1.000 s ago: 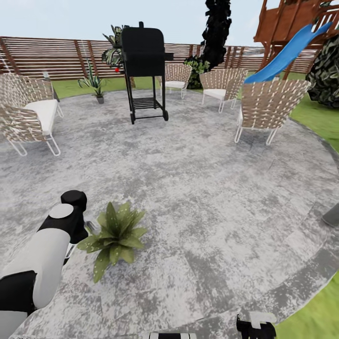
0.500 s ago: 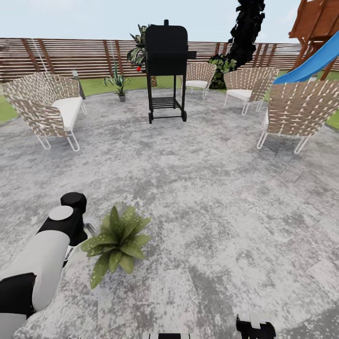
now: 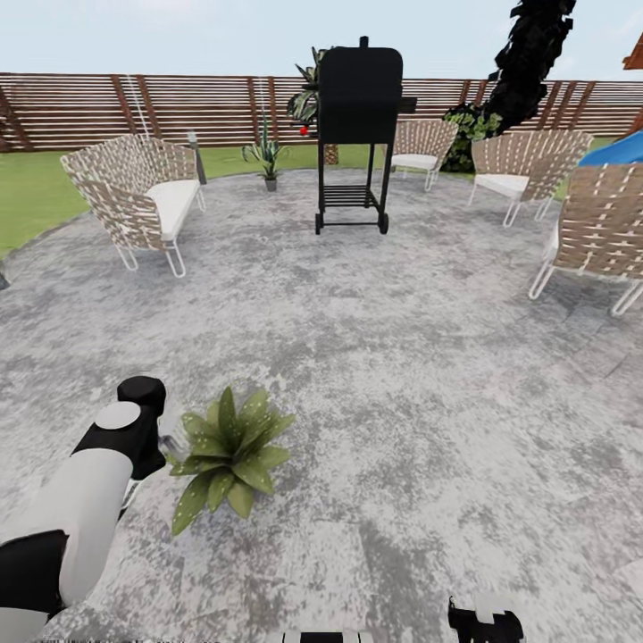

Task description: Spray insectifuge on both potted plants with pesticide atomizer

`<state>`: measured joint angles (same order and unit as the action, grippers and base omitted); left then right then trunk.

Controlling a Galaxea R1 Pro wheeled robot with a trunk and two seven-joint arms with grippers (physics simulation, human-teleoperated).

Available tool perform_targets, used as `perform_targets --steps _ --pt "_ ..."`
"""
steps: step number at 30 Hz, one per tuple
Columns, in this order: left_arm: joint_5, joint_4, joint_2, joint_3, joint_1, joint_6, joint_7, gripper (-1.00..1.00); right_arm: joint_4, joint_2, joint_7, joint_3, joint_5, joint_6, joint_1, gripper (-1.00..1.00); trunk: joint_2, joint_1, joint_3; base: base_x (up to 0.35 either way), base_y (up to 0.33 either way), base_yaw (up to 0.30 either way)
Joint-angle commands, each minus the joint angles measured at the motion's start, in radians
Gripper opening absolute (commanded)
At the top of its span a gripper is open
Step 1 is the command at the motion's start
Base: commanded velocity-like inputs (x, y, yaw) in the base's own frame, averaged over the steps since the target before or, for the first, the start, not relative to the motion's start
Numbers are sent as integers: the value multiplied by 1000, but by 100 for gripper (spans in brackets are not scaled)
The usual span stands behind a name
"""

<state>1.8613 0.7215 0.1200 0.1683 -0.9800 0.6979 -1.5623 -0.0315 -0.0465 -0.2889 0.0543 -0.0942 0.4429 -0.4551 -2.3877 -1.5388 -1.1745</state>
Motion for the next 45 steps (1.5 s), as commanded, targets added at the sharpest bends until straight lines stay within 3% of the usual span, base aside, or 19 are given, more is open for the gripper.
perform_targets --steps 1,6,18,45 --pt "8 0 -1 2 8 11 -9 -100 1 0 -4 6 -10 2 0 100 0 0 -1 30 -19 274" --pt "7 2 3 2 62 11 -9 -100 1 0 -4 6 -10 2 0 100 0 0 -1 7 -5 274" --pt "6 15 -3 1 70 20 -9 -100 1 -3 -4 6 -10 2 0 100 0 0 -1 176 -20 74" --pt "6 15 -3 2 69 20 -9 -100 1 -1 -4 6 -10 2 0 100 0 0 -1 40 -287 1"
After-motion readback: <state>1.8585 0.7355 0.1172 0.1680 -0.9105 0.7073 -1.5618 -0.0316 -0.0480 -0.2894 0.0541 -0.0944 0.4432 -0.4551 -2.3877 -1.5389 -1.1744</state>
